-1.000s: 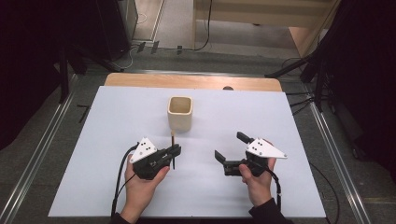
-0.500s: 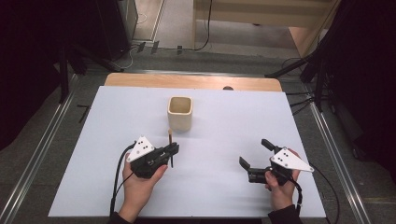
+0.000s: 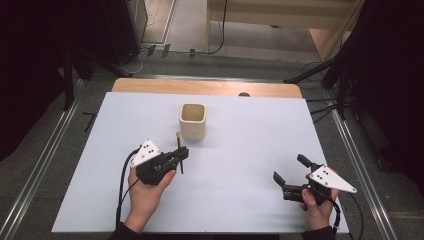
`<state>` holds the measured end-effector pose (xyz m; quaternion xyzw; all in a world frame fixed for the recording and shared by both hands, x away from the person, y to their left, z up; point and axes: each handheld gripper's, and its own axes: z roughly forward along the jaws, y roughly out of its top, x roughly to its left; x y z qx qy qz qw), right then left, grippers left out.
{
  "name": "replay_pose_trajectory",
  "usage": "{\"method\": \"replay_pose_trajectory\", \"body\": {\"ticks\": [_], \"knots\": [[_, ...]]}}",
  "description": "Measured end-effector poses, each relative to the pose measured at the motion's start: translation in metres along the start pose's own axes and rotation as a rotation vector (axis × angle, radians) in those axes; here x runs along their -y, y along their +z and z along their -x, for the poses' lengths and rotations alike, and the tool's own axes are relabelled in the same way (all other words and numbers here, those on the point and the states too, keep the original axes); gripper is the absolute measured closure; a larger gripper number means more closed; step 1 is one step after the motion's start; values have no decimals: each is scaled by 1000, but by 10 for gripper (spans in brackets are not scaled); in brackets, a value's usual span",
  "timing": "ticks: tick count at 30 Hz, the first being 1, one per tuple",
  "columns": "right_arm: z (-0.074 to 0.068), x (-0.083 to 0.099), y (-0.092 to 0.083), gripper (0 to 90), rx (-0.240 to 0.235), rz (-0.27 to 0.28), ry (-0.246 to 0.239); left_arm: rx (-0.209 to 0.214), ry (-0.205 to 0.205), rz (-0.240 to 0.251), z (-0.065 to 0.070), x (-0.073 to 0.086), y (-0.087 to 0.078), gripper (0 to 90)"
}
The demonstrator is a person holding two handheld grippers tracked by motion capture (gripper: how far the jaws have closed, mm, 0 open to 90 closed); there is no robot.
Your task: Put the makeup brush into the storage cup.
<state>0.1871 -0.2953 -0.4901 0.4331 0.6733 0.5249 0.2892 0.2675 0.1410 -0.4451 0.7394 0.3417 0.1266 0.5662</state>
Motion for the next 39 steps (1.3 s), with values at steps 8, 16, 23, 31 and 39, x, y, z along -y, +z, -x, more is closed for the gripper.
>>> {"method": "replay_pose_trajectory", "body": {"ticks": [8,16,23,31,39], "knots": [[6,6,-8,0,0,-14,-2,-7,3,22,-6,-18,4,835],[8,7,-9,0,-6,-11,-1,-17,17,42,-14,-40,5,835],[6,7,-8,0,-15,-17,-2,-23,24,51,-21,-57,7,835],[7,8,-7,0,-17,-22,-3,-14,22,76,-26,-72,9,835],[7,8,-6,0,-19,-19,-3,-29,24,87,-33,-80,14,835]]}}
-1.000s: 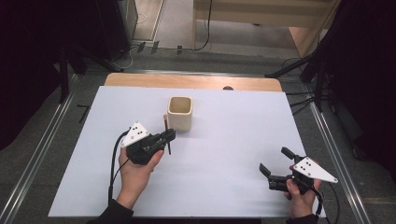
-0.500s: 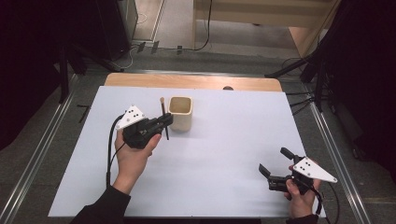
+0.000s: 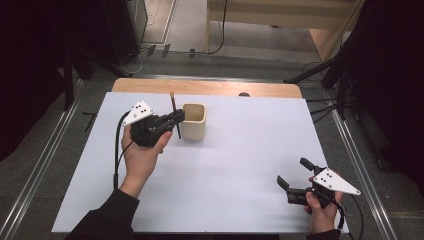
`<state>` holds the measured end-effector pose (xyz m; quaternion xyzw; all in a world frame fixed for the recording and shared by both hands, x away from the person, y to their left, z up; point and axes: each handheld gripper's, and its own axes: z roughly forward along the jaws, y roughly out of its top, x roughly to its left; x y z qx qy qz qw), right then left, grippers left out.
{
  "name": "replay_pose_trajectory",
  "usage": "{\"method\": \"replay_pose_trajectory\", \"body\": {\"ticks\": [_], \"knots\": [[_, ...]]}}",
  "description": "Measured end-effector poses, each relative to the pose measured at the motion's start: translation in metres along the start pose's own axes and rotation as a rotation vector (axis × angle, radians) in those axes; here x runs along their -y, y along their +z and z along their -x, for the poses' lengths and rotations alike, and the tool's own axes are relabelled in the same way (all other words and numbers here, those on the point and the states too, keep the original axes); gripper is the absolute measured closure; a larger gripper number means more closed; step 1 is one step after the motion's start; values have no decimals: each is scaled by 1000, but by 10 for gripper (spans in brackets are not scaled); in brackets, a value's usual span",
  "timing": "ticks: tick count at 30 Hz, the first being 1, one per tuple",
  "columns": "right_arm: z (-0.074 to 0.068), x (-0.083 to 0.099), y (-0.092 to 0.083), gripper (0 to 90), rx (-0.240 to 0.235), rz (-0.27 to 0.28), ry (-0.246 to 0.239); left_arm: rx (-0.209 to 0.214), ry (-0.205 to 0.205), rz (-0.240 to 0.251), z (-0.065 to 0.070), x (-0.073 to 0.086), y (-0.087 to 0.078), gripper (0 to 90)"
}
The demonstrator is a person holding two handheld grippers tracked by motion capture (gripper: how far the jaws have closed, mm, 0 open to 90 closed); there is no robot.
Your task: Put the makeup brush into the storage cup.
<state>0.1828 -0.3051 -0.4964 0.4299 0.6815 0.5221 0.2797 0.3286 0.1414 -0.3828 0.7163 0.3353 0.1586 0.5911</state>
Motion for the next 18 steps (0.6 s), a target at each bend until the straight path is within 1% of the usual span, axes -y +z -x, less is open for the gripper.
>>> {"method": "replay_pose_trajectory", "body": {"ticks": [7,9,15,18], "knots": [[0,0,1,0,-1,-4,2,-5,15,7,-4,-9,6,835],[0,1,1,0,-3,-5,1,-6,28,4,-5,-12,8,836],[0,1,2,0,-5,-5,2,-17,30,6,-9,-17,13,835],[0,2,2,0,-4,-9,7,-20,24,7,-11,-20,17,835]]}}
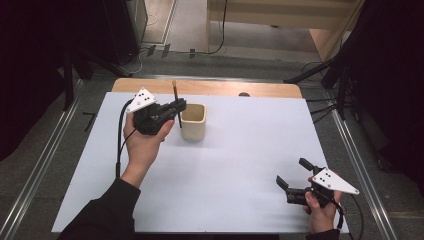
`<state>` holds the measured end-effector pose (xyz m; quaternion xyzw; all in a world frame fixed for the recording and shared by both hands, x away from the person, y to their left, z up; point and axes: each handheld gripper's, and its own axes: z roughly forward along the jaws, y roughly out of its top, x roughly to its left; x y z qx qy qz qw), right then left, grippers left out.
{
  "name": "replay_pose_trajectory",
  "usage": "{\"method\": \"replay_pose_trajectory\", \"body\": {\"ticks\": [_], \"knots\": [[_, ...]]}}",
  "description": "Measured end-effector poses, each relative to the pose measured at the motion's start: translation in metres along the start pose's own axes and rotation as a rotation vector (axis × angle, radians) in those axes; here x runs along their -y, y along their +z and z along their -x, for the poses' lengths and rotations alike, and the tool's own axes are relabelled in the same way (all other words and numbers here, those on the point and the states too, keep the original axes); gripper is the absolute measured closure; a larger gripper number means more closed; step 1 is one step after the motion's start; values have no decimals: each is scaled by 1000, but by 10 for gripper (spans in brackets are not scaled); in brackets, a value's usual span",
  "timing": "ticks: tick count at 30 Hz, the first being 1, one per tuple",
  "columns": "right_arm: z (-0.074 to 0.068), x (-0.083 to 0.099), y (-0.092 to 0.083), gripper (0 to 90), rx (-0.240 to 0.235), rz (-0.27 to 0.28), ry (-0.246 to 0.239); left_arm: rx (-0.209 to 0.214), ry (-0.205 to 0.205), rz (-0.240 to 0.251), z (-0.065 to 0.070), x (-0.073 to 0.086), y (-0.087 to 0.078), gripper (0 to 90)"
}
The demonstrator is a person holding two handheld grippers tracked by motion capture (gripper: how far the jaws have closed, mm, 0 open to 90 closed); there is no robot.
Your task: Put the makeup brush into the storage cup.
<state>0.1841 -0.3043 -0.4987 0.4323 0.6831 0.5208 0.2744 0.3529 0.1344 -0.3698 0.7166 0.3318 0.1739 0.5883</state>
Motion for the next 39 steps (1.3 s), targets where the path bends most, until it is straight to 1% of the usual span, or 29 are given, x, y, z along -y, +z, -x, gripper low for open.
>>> {"method": "replay_pose_trajectory", "body": {"ticks": [10,11,15,22,26,27,28,29,31,33,36,39], "knots": [[0,0,-1,0,-3,2,3,-11,-13,11,-6,-8,12,836],[1,0,-1,0,-2,3,2,-13,-10,7,-7,-8,13,836],[0,0,0,0,-5,4,1,-19,-26,22,-12,-8,18,835],[0,1,1,0,-8,-1,0,-24,-24,34,-16,-5,27,834],[0,1,1,0,-8,0,-1,2,-1,66,-18,-1,33,834],[0,1,1,0,-9,0,-1,-13,19,65,-17,0,35,833],[0,0,1,0,-9,0,-1,-19,23,64,-17,1,37,833],[0,0,1,0,-9,0,-1,-10,15,62,-18,1,38,834],[0,1,1,0,-10,0,-1,-11,1,53,-19,3,41,834],[0,1,1,0,-11,-1,0,-11,-9,55,-20,5,44,834],[0,1,0,0,-11,-2,3,-15,-16,57,-21,8,49,833],[1,1,0,0,-12,-2,5,-23,-24,42,-22,12,52,834]]}}
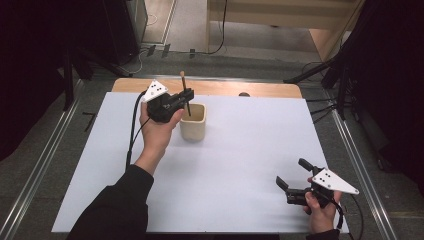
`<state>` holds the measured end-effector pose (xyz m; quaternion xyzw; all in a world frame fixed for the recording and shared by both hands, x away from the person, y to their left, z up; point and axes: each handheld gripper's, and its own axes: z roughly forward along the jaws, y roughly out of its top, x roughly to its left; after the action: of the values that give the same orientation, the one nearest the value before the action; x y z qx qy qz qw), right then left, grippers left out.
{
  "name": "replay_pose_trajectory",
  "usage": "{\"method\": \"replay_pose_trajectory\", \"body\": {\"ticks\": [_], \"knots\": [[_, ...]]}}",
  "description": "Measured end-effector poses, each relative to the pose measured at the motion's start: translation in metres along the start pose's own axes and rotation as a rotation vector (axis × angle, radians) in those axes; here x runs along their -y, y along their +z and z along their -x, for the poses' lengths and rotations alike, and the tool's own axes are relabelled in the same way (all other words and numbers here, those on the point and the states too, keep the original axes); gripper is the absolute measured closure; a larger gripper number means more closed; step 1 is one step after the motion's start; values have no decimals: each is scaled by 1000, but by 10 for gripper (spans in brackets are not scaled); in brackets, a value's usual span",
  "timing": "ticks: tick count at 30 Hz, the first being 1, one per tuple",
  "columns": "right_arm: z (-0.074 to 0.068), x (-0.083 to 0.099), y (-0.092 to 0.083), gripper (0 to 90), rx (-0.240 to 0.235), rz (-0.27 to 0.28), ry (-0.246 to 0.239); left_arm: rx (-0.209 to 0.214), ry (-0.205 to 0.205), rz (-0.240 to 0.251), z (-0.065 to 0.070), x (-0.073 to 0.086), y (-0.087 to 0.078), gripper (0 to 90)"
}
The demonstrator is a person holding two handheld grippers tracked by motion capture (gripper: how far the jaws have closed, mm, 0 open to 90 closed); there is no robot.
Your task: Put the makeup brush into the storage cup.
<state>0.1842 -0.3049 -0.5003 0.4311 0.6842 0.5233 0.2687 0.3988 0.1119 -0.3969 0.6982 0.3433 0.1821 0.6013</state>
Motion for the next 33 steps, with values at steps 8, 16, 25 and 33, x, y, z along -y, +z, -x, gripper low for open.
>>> {"method": "replay_pose_trajectory", "body": {"ticks": [8,16,25,33], "knots": [[0,1,1,0,-4,-2,3,-17,-1,-34,-2,10,9,834],[1,2,1,0,-5,-3,6,-37,-26,-58,-7,24,11,834],[1,2,1,0,-7,-6,9,-37,-42,-104,-10,38,14,834],[1,2,2,0,-9,-9,5,-29,-54,-153,-9,46,17,833]]}}
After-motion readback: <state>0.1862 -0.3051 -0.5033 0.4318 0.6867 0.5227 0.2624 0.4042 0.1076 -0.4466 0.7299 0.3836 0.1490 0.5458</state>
